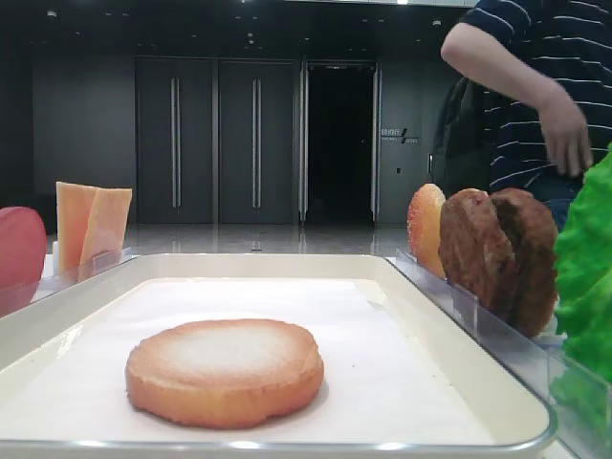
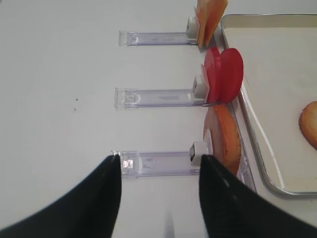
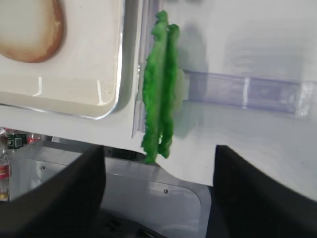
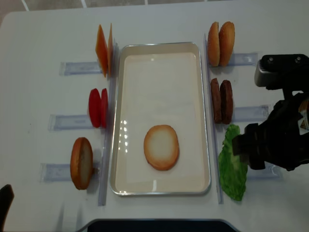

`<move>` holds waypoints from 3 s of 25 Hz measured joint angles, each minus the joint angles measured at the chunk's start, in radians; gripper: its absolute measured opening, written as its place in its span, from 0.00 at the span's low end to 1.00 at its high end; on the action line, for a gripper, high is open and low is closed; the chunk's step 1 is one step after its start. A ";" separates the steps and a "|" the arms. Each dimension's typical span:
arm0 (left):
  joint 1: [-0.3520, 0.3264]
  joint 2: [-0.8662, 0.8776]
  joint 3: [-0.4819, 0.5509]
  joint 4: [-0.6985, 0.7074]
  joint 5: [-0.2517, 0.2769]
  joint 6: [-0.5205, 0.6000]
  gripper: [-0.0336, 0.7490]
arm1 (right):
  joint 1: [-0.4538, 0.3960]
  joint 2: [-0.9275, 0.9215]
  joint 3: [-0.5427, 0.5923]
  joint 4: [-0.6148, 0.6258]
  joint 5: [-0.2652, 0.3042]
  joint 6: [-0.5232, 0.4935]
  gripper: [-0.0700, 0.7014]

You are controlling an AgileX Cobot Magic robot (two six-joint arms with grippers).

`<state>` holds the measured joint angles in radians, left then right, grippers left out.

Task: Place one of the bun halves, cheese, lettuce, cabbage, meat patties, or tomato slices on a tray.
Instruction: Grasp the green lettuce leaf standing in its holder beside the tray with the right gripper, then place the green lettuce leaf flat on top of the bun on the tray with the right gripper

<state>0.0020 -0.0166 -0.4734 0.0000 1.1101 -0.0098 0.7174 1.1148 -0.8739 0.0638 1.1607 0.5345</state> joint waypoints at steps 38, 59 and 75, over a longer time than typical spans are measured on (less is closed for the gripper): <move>0.000 0.000 0.000 0.000 0.000 0.000 0.54 | 0.031 0.204 -0.002 -0.064 -0.108 -0.001 0.30; 0.000 0.000 0.000 0.000 0.000 0.000 0.54 | 0.031 0.119 -0.100 0.063 -0.100 -0.070 0.13; 0.000 0.000 0.000 0.000 0.000 0.000 0.54 | 0.031 0.153 -0.131 0.470 -0.373 -0.463 0.13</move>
<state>0.0020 -0.0166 -0.4734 0.0000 1.1101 -0.0098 0.7488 1.2678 -1.0054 0.5333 0.7878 0.0720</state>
